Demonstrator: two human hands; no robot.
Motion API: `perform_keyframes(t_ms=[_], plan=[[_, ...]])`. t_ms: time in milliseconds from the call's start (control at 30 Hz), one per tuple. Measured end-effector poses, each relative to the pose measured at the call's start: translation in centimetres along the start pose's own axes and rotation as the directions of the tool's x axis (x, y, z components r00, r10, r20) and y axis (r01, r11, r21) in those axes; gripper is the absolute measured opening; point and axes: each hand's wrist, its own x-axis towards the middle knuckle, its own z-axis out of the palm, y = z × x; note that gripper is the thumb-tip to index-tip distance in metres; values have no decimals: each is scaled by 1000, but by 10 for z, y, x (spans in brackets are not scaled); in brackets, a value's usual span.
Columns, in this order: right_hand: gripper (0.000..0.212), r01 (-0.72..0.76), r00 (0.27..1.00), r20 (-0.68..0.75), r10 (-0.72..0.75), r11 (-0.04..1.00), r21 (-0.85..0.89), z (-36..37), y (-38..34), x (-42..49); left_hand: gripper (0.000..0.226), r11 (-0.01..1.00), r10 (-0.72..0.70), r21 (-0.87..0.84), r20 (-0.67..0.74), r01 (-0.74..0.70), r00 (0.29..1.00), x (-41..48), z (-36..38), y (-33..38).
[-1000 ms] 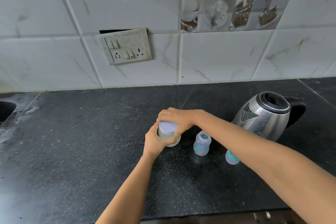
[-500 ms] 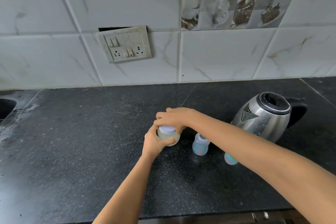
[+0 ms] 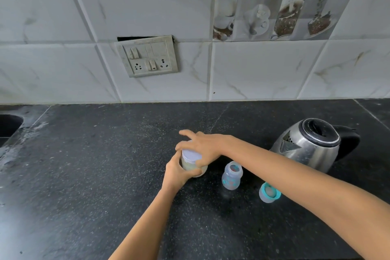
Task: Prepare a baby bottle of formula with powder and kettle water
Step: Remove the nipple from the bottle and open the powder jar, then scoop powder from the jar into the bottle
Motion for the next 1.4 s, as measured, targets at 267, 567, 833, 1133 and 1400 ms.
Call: perform_keyframes(t_ms=[267, 567, 833, 1133, 1400], plan=[[72, -13, 997, 69, 39, 942, -335, -20, -17, 9, 71, 1000, -18, -5, -3, 18, 1000, -2, -1, 3], [76, -3, 906, -398, 146, 941, 339, -20, 44, -11, 82, 999, 33, 13, -17, -33, 999, -5, 1, 3], [69, -380, 825, -81, 560, 654, 654, 75, 93, -26, 96, 996, 85, 4, -69, -85, 994, -7, 5, 8], [69, -458, 824, -12, 567, 679, 574, 82, 102, -29, 70, 986, 165, -1, -124, -167, 978, -7, 9, 16], [5, -95, 765, -476, 433, 807, 582, 20, 37, -33, 81, 984, 180, 13, -121, -180, 976, -14, 12, 18]])
